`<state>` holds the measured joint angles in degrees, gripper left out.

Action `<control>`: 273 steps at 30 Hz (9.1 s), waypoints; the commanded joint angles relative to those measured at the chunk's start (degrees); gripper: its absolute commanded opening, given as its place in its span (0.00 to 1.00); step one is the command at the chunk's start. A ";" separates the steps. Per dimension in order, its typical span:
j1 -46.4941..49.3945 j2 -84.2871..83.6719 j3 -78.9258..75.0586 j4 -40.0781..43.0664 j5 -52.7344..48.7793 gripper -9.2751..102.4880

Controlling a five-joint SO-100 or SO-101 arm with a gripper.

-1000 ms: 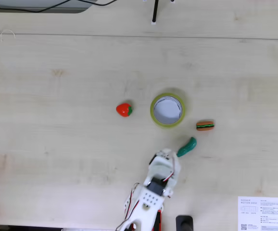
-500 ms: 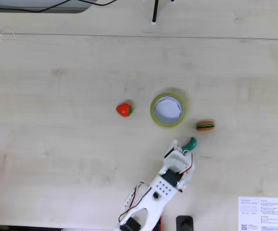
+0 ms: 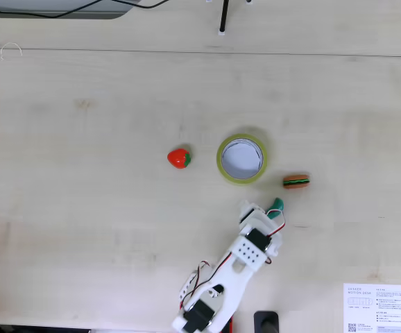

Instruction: Grasp a cucumber and put it in the hole.

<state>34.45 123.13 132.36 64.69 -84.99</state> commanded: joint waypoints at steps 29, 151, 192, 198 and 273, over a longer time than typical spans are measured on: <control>8.44 -24.52 -12.83 -9.14 -0.18 0.50; -23.99 -22.85 -41.84 13.62 -0.35 0.13; -23.55 -36.56 -52.03 5.19 0.00 0.13; -23.55 -36.74 -52.12 4.13 0.00 0.16; -22.76 32.70 9.49 12.13 -0.35 0.18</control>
<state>11.87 152.14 141.24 78.66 -84.90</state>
